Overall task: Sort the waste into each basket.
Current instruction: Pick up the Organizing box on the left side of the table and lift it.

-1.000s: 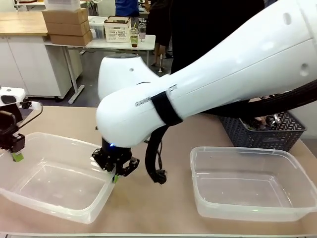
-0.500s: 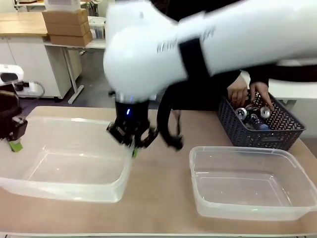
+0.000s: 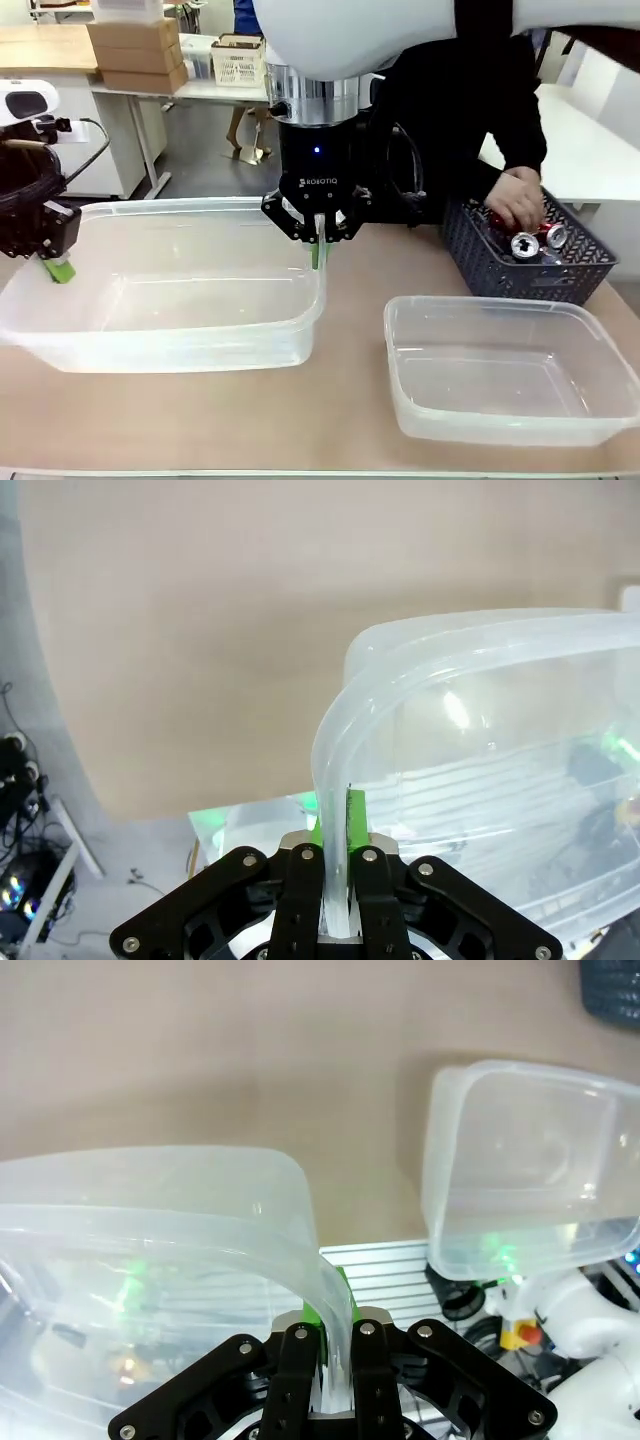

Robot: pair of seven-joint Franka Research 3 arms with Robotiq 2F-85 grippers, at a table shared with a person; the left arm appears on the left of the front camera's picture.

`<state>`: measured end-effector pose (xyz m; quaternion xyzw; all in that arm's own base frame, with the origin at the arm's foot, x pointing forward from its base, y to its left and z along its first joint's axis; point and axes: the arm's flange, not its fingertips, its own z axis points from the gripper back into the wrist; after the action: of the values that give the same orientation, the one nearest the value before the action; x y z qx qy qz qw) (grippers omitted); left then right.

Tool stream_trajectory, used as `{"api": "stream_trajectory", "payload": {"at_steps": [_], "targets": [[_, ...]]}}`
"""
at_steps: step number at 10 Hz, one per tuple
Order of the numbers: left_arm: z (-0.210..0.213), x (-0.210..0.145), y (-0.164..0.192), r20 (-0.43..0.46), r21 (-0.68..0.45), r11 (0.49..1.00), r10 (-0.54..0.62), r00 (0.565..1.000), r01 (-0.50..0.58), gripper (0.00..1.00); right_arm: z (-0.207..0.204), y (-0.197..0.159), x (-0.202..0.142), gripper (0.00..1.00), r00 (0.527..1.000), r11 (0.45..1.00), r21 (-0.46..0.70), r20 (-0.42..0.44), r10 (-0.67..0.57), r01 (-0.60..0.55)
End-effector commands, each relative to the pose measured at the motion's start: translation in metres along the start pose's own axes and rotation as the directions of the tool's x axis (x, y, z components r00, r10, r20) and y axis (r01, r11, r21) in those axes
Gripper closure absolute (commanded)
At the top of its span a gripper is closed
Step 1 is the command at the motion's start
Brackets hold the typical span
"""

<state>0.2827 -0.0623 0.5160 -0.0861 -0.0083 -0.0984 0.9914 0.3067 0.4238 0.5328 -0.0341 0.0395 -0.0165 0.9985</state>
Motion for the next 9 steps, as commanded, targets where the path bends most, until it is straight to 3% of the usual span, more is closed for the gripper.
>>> {"api": "stream_trajectory", "payload": {"at_steps": [1,2,4,5,6,9], "targets": [[-0.006,0.0,0.011,-0.02,0.011,1.0,-0.001,1.0,0.002,1.0,-0.015,0.011,-0.002,1.0,0.999,0.999,-0.016,-0.008,-0.04,0.04],[0.0,0.0,0.0,0.0,0.0,1.0,0.0,1.0,0.0,0.96,0.0,0.0,0.0,0.96,1.0,1.0,0.0,0.0,0.0,0.0],[0.015,0.05,-0.028,0.055,-0.194,0.955,0.239,0.969,-0.225,0.96,-0.021,-0.045,0.04,0.96,1.0,0.999,0.018,-0.007,0.027,-0.027],[0.014,0.072,-0.048,0.006,-0.24,0.93,0.289,0.957,-0.279,0.96,-0.023,-0.065,0.052,0.96,0.995,0.995,0.017,-0.016,0.098,-0.097],[0.011,0.092,-0.068,-0.016,-0.237,0.928,0.292,0.956,-0.288,0.96,-0.02,-0.084,0.063,0.96,0.992,0.993,0.002,-0.03,0.12,-0.12],[-0.008,0.134,-0.125,0.033,-0.112,0.962,0.254,0.967,-0.249,0.96,-0.013,-0.136,0.075,0.96,0.987,0.989,-0.01,-0.052,0.149,-0.15]]}}
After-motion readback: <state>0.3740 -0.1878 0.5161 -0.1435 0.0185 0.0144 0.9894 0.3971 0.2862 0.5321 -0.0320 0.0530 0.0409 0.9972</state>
